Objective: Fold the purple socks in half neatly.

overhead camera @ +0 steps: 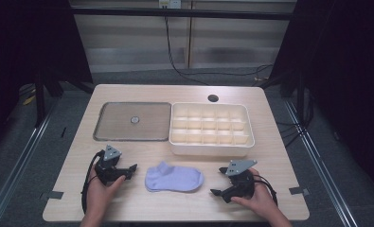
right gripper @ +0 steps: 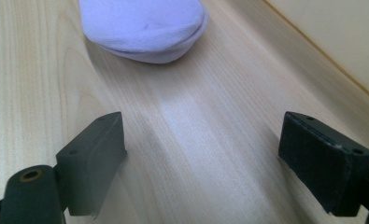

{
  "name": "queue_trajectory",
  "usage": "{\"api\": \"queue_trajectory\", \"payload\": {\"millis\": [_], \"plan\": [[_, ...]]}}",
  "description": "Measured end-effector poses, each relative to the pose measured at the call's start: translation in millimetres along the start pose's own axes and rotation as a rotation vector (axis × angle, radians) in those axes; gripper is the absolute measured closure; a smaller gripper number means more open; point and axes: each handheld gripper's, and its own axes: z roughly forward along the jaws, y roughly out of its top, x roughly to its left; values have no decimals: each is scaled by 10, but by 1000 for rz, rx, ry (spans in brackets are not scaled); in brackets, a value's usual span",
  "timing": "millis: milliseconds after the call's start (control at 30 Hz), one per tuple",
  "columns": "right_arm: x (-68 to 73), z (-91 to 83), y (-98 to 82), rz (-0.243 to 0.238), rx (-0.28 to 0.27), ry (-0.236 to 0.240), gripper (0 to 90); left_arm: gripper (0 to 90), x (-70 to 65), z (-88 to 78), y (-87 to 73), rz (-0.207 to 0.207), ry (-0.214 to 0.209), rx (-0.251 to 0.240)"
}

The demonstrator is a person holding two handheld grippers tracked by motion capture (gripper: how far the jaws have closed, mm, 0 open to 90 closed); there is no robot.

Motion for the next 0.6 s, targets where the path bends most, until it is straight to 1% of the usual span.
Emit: {"api": "queue_trajectory", "payload": {"millis": [200,367,400,467,500,567,600], "plan": [[-1,2,5,5,1,-1,138,200,-10,-1,-2,-9,6,-1],[-10,9,9,-3,-1,1,138,183,-14,0,-1,-6,3,3],[-11,9,9,-2,-1,1,138,181,-10,-3,0,1,4,6],[-15,9,10,-5,-1,2,141,180,-10,-3,-1,1,5,6],[-15,10,11,-5,-1,2,143,179,-15,-1,-2,-6,3,3],[-18,7,12,-3,0,-1,156,178,-18,-1,-4,-8,4,1],[-16,9,14,6,-3,-2,163,178,-18,0,-4,-8,4,1]]}}
